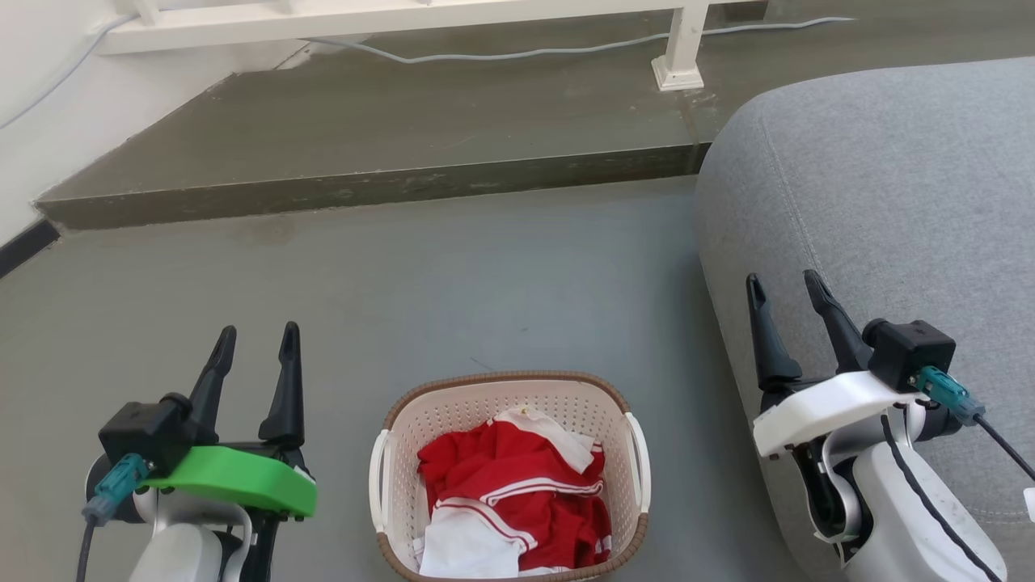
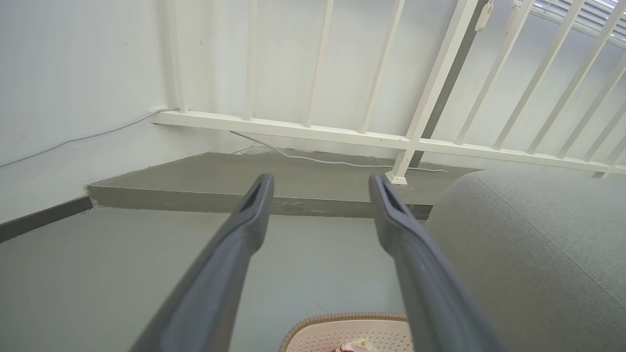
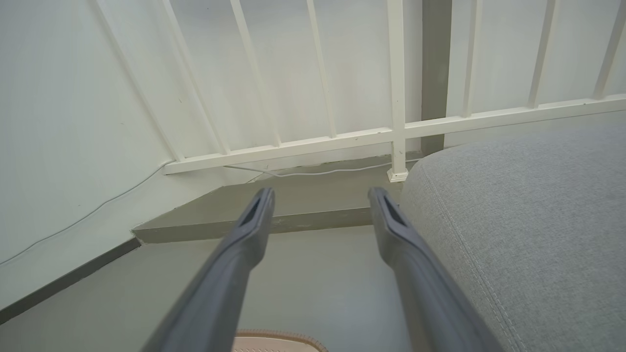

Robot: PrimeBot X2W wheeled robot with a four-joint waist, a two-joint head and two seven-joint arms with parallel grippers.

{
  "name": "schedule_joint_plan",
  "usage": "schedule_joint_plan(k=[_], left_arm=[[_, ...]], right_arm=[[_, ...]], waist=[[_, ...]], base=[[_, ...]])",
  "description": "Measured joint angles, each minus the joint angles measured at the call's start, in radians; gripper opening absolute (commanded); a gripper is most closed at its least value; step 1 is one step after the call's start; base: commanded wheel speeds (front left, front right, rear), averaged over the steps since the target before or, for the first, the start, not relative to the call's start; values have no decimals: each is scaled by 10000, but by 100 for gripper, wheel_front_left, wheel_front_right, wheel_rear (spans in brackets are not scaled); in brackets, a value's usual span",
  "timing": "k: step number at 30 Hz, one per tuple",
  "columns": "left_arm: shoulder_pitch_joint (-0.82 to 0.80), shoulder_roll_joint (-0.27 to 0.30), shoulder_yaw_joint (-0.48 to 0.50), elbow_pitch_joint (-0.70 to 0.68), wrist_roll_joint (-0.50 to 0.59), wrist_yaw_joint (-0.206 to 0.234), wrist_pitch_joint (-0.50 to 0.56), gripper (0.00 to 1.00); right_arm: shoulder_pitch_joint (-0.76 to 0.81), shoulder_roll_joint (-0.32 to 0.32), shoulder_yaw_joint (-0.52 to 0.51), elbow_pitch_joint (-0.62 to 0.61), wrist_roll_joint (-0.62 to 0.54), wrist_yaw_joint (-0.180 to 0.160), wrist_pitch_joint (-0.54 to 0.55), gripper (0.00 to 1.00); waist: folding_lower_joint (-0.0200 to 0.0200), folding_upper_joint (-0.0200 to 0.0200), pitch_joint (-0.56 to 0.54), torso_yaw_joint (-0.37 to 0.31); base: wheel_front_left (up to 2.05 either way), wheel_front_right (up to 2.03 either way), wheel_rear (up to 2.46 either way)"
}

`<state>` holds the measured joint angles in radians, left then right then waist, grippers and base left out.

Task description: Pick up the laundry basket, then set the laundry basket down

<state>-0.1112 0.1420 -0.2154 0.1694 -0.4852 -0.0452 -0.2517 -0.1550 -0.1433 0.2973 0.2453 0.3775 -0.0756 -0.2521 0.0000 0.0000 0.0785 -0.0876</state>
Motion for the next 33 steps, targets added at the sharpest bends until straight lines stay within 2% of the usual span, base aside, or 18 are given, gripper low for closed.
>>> schedule_joint_plan(k=[1, 2, 11, 33], left_arm=[[9, -10, 19, -15, 0, -40, 0, 100], [21, -12, 40, -50, 4, -88, 0, 0], [358, -234, -69, 445, -130, -82, 61, 0], [358, -357, 543, 502, -2642, -201, 821, 0]], right_arm=[[1, 12, -13, -6, -2, 48, 0, 100], [1, 23, -23, -13, -4, 48, 0, 0], [452, 205, -29, 418, 203, 54, 35, 0], [458, 403, -842, 332, 3035, 491, 702, 0]], waist=[[0, 0, 4, 2], [0, 0, 9, 4], [0, 0, 2, 18], [0, 0, -180, 226]], base=[[0, 0, 0], [0, 0, 0], [0, 0, 0], [0, 0, 0]])
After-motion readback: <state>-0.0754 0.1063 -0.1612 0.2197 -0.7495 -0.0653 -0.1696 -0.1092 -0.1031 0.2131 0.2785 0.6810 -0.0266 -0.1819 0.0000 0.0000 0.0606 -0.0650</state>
